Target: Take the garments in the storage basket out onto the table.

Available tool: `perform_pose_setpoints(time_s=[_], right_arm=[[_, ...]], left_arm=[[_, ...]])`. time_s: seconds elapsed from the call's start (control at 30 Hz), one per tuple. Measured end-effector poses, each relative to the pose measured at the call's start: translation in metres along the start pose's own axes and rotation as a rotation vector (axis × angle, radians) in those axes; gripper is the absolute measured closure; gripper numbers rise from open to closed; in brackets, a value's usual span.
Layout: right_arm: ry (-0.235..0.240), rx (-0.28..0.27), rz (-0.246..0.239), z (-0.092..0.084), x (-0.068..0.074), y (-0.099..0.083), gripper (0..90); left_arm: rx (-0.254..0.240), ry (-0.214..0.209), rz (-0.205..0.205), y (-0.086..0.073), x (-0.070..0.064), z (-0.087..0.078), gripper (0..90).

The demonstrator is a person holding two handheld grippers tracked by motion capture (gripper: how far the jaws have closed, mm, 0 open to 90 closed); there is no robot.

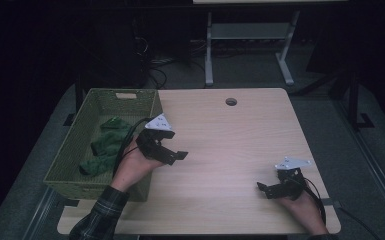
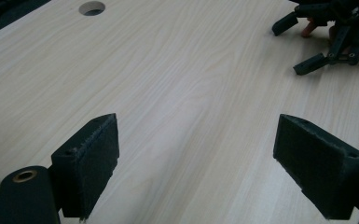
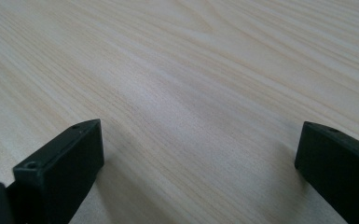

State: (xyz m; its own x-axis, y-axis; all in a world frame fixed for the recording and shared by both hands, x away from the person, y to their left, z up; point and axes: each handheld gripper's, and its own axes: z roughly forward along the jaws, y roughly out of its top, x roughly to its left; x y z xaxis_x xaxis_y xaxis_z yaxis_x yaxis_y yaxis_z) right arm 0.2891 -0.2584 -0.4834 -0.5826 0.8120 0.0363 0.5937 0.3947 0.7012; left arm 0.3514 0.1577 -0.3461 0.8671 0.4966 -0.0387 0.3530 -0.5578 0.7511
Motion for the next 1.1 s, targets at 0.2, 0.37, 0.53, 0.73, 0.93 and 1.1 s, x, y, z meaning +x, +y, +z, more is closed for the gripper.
perform_pose_setpoints(time_s=[0.2,0.37,0.53,0.73,0.93,1.1], right_arm=[[0.0,0.0,0.0,0.0,0.0,0.0,0.7],[0.0,0.0,0.0,0.0,0.0,0.0,0.7],[0.0,0.0,0.0,0.0,0.0,0.0,0.7],[0.0,0.0,0.0,0.0,0.0,0.0,0.7],[0.0,0.0,0.0,0.0,0.0,0.0,0.7],[0.0,0.0,0.0,0.0,0.0,0.0,0.7]], left_arm=[[-0.003,0.026,-0.014,-0.005,0.011,-0.01,13.6],[-0.004,0.049,-0.033,-0.011,0.02,-0.02,13.7],[-0.006,0.075,-0.047,-0.016,0.029,-0.029,13.8],[-0.012,0.103,-0.069,-0.025,0.039,-0.038,14.4],[-0.005,0.132,-0.097,-0.035,0.048,-0.043,14.6],[-0.002,0.166,-0.119,-0.043,0.055,-0.051,15.4]])
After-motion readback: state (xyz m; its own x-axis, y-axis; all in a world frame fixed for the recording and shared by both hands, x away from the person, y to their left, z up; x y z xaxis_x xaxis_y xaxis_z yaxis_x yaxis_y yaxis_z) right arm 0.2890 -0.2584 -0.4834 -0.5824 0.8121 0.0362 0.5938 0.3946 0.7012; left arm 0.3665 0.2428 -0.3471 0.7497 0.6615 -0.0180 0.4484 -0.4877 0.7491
